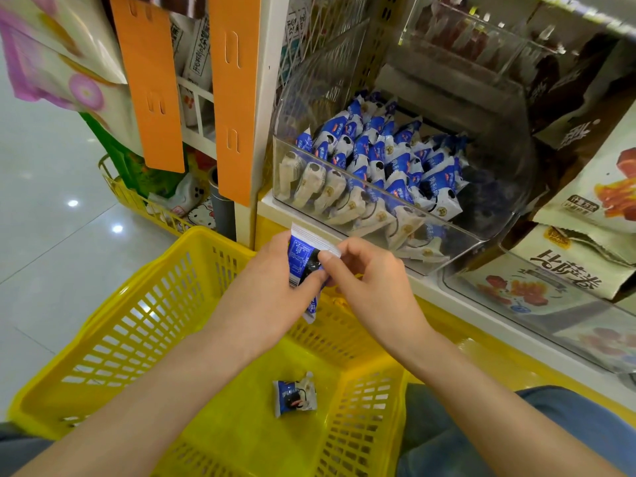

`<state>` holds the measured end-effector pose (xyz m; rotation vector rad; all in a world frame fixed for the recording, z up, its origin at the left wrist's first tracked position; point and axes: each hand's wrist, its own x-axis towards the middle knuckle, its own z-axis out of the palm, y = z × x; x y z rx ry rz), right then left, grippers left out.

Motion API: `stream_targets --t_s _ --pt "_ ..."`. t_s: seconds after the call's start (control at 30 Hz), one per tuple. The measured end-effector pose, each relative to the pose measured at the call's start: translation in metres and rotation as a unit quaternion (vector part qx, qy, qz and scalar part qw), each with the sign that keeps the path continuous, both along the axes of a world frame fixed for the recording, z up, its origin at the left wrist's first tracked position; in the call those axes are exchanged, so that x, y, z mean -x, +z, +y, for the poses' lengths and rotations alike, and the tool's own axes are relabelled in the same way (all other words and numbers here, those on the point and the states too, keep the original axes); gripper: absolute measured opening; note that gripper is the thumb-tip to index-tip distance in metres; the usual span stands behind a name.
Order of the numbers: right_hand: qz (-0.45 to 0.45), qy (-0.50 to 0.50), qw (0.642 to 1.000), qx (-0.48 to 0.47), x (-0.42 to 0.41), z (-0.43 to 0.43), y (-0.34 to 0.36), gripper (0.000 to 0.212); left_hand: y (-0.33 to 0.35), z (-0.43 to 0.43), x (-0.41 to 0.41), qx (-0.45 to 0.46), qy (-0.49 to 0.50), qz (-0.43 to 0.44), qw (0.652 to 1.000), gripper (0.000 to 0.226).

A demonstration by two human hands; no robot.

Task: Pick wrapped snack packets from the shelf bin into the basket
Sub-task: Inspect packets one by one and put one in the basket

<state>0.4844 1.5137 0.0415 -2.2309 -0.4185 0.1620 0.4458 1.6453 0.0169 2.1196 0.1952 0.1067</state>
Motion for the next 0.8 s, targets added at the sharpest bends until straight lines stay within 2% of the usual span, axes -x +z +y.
stream_targets --t_s 0.07,0.17,0.33,0.47,0.57,0.7,0.8 --pt "-0.001 -0.002 1.0 0.001 0.0 0.0 0.0 0.027 0.0 0.0 0.0 -0.027 -0.014 -0.002 1.0 0.037" --pt "-0.015 -0.002 1.0 0.007 0.0 0.0 -0.001 0.026 0.0 -0.005 0.001 -0.04 0.011 0.011 0.999 0.058" --pt "-0.032 -0.005 0.999 0.017 0.0 0.0 -0.002 0.027 0.003 -0.006 0.004 -0.068 0.005 -0.027 0.997 0.023" --pt "-0.037 0.005 0.999 0.012 0.003 0.002 -0.004 0.024 0.006 -0.002 0.001 -0.125 0.008 -0.042 0.991 0.018" --pt "0.032 0.006 0.999 -0.023 0.005 0.005 -0.006 0.016 0.007 0.0 0.001 -0.152 0.02 -0.052 0.987 0.018" --pt "0.179 0.013 0.98 -0.08 0.005 0.009 -0.008 0.028 0.006 0.002 0.0 -0.133 0.031 -0.083 0.987 0.018" --pt "0.204 0.019 0.972 -0.12 0.002 0.01 -0.006 0.016 0.004 0.002 -0.002 -0.092 0.046 -0.086 0.991 0.018"
